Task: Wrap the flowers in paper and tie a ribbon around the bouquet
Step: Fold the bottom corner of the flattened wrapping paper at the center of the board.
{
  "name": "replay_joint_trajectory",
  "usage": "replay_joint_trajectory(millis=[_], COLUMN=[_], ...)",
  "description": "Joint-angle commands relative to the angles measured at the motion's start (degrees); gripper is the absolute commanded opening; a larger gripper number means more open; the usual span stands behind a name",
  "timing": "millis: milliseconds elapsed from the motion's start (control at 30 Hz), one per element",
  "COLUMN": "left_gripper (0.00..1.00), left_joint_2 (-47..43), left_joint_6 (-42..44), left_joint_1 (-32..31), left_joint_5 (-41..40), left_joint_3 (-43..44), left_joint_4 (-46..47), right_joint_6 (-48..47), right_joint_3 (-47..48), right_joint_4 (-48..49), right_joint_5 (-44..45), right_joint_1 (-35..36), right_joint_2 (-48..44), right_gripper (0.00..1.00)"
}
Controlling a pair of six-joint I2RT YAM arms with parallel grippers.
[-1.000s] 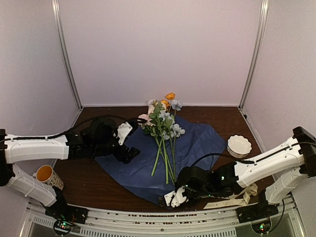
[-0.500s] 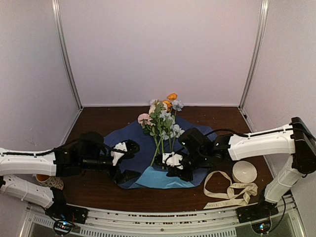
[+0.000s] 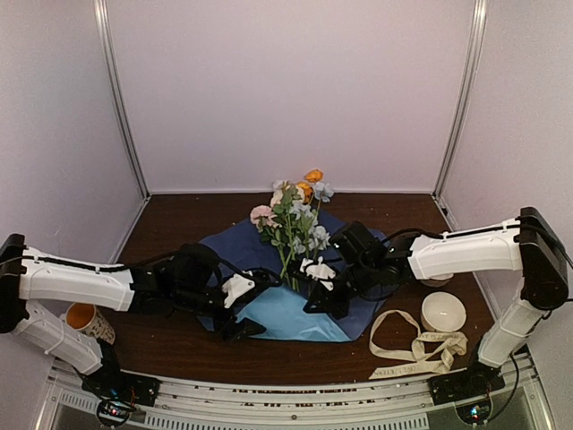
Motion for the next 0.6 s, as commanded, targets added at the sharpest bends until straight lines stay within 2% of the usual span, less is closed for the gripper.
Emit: replay_joint_trajectory(millis=[0,67,167,267,400,533,567], left_gripper=[0.82,0.81,0.75,0.64,0.4,0.0,0.0], left_joint_2=[2.4,3.8,4.6,6.1,9.1,12.0,12.5], left_joint_6=[-0.5,-2.2,-5.2,-5.2,-4.5,-4.5,-4.8], left_joint_1=[-0.1,0.2,2.3,2.5,2.5,2.7,2.9], left_joint_5=[-3.4,-7.2,-7.8,-7.1,-3.7,-3.1,-3.3], left_joint_3=[2.1,1.7,-0.4,0.6,2.7,4.1,4.4], left_joint_4=[2.8,4.5,9.0,9.6,8.4,6.9,6.6], right_joint_6=[2.9,3.8,4.3,4.5,5.7,7.9,8.5], right_joint_3=[-0.5,-0.7,-1.4,-2.1,-2.8,-4.6,-5.1], right_joint_4=[3.2,4.0,4.6,4.9,5.8,8.7,9.6], right_joint_5=[-2.3,-3.2,-3.9,-3.9,-3.0,-1.2,-0.9], right_joint_1=[-1.0,-1.3,-1.6,-1.9,-2.3,-2.6,-2.6], right_joint_2=[-0.4,-0.4,-0.9,-0.9,-0.9,-2.0,-2.3], right_gripper=[0.0,0.0,0.0,0.0,0.0,0.0,0.01])
